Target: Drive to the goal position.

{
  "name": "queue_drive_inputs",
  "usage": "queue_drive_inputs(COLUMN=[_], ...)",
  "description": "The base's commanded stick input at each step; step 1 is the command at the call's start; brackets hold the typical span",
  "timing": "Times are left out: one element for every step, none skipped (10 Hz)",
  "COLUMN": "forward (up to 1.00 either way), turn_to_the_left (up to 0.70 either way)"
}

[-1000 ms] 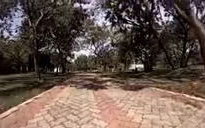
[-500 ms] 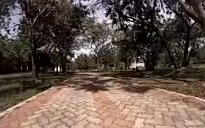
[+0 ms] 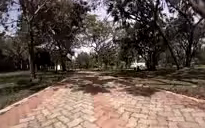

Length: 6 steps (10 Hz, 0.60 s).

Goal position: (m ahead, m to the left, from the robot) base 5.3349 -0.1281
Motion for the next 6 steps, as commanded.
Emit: queue_drive_inputs(forward=[0.70, 0.70, 0.70, 0.70, 0.70, 0.70], turn_to_the_left=[0.00, 0.00, 0.00, 0.00, 0.00, 0.00])
